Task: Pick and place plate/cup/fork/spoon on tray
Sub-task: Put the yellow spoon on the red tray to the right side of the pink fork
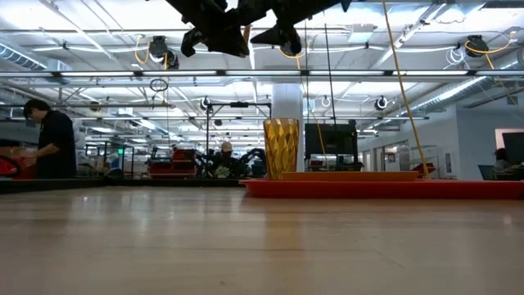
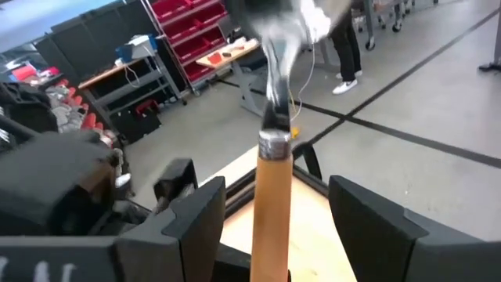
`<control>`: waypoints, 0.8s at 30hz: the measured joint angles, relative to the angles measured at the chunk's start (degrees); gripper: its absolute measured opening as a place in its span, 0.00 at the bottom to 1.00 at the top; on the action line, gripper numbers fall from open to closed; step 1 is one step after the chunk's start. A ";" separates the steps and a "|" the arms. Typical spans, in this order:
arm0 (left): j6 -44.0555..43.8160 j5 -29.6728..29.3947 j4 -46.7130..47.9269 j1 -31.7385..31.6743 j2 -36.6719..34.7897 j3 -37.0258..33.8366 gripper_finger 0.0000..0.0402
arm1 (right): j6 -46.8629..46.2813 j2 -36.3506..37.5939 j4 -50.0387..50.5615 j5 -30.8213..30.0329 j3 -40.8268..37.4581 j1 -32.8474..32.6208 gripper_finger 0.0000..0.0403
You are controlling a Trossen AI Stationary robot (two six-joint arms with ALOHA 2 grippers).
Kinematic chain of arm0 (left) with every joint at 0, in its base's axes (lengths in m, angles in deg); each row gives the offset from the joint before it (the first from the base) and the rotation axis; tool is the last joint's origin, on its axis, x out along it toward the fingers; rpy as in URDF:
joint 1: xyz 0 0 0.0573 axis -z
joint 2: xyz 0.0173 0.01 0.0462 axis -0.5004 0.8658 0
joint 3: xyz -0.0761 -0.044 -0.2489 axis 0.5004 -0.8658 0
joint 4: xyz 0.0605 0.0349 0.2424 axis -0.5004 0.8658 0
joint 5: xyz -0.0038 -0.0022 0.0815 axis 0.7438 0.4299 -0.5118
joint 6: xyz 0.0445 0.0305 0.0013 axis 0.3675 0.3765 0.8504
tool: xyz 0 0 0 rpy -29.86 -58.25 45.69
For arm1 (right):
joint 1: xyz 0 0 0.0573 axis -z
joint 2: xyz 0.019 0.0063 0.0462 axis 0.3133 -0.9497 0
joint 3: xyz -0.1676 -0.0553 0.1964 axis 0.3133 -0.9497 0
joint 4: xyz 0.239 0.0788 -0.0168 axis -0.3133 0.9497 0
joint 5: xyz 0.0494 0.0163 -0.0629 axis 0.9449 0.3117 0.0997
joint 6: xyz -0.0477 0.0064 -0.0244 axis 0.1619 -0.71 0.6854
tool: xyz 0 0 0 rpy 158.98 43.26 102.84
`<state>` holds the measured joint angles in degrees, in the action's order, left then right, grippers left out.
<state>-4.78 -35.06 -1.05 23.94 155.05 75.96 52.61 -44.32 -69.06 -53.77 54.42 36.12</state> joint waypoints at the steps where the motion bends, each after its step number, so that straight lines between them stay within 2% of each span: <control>1: 0.28 0.00 0.03 0.00 0.00 0.00 0.08 | -0.34 -0.37 -0.05 -0.02 0.00 0.00 0.55; 10: 0.12 -0.39 2.06 0.02 0.00 0.00 0.08 | 2.45 -1.74 -7.38 -0.29 0.02 0.00 0.51; 15: -0.19 -1.35 2.12 0.02 0.00 0.00 0.08 | 2.49 -2.06 -6.22 -0.21 0.00 0.00 0.48; 24: -1.45 -1.95 2.14 0.02 0.00 0.00 0.08 | 2.67 -1.96 -6.01 -0.36 0.00 0.02 0.34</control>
<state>-6.24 -37.00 1.09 23.96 155.05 75.96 55.27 -46.28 -75.07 -54.13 54.42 36.15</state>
